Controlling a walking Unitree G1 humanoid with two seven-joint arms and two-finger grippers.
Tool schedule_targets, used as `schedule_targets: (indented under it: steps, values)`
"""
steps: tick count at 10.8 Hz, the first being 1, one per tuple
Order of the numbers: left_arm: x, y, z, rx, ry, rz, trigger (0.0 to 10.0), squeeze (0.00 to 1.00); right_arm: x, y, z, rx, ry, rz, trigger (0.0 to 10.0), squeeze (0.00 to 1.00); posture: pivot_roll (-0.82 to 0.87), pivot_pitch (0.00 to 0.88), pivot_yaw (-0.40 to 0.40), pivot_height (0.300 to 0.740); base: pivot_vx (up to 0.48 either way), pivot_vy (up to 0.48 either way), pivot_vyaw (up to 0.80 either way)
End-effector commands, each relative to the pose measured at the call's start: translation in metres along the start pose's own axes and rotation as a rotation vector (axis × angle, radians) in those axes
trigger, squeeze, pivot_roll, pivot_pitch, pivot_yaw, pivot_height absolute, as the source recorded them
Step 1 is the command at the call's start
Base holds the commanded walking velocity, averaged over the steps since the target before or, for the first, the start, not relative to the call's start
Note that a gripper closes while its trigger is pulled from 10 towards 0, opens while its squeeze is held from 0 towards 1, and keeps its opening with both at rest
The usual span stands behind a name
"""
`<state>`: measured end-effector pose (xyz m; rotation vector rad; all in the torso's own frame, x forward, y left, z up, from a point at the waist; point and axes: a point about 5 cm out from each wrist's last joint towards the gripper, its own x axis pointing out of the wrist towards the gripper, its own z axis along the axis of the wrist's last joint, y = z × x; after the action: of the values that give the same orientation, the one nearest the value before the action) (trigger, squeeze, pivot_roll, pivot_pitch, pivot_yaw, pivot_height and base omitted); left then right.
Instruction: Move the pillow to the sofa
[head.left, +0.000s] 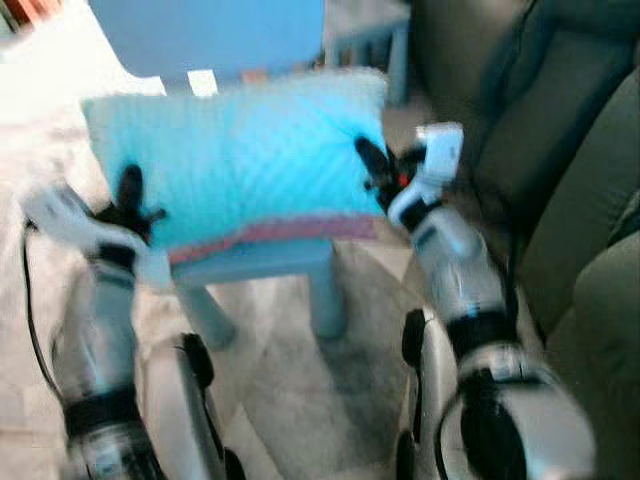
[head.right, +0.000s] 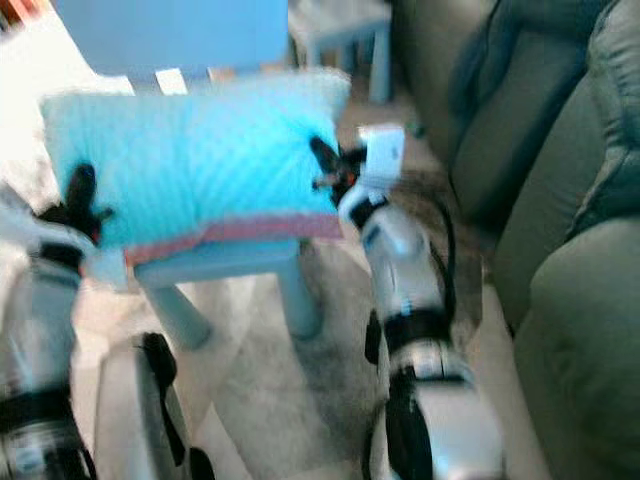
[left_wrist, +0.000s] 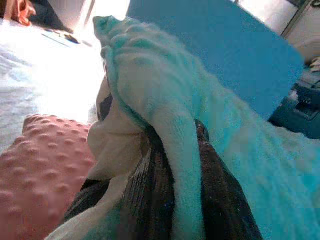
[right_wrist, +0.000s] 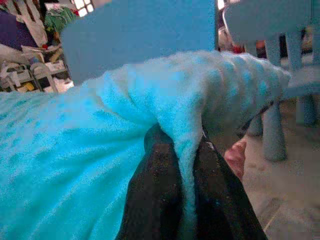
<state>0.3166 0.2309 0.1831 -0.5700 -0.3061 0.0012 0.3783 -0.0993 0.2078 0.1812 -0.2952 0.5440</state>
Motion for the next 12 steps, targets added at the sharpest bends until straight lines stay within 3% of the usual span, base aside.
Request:
schedule_targets:
  steps: [1,3,5,7,8,10,12]
  values:
    - [-0.008,-0.008,0.01,0.022,-0.043,0.012,0.0,0.0,-0.005,0.006,0.005,-0.041,-0.026,0.012,0.0,0.0,-0.19,0.0,0.099,0.33,0.0,0.0,0.0]
    - [-0.024,-0.029,0.012,0.108,-0.079,-0.026,0.0,0.0,-0.029,-0.003,-0.005,-0.061,0.019,-0.055,0.0,0.0,-0.14,0.0,0.062,0.33,0.0,0.0,0.0]
    - [-0.047,-0.036,0.001,0.092,-0.019,-0.015,0.0,0.0,-0.046,-0.007,-0.008,-0.091,0.053,-0.08,0.0,0.0,-0.15,0.0,0.063,0.33,0.0,0.0,0.0]
    - [-0.087,-0.023,-0.031,0.123,0.156,0.028,0.0,0.0,-0.07,-0.009,-0.015,-0.126,0.105,-0.123,0.0,0.0,-0.17,0.0,0.072,0.33,0.0,0.0,0.0]
    - [-0.106,-0.005,-0.04,0.148,0.235,0.085,0.0,0.0,-0.089,-0.009,-0.019,-0.168,0.14,-0.142,0.0,0.0,-0.17,0.0,0.074,0.33,0.0,0.0,0.0]
    - [-0.117,0.009,-0.043,0.167,0.294,0.109,0.0,0.0,-0.109,-0.013,-0.029,-0.188,0.201,-0.189,0.0,0.0,-0.17,0.0,0.085,0.33,0.0,0.0,0.0]
    - [-0.12,0.01,-0.047,0.197,0.326,0.087,0.0,0.0,-0.119,-0.016,-0.033,-0.221,0.228,-0.246,0.0,0.0,-0.17,0.0,0.094,0.33,0.0,0.0,0.0]
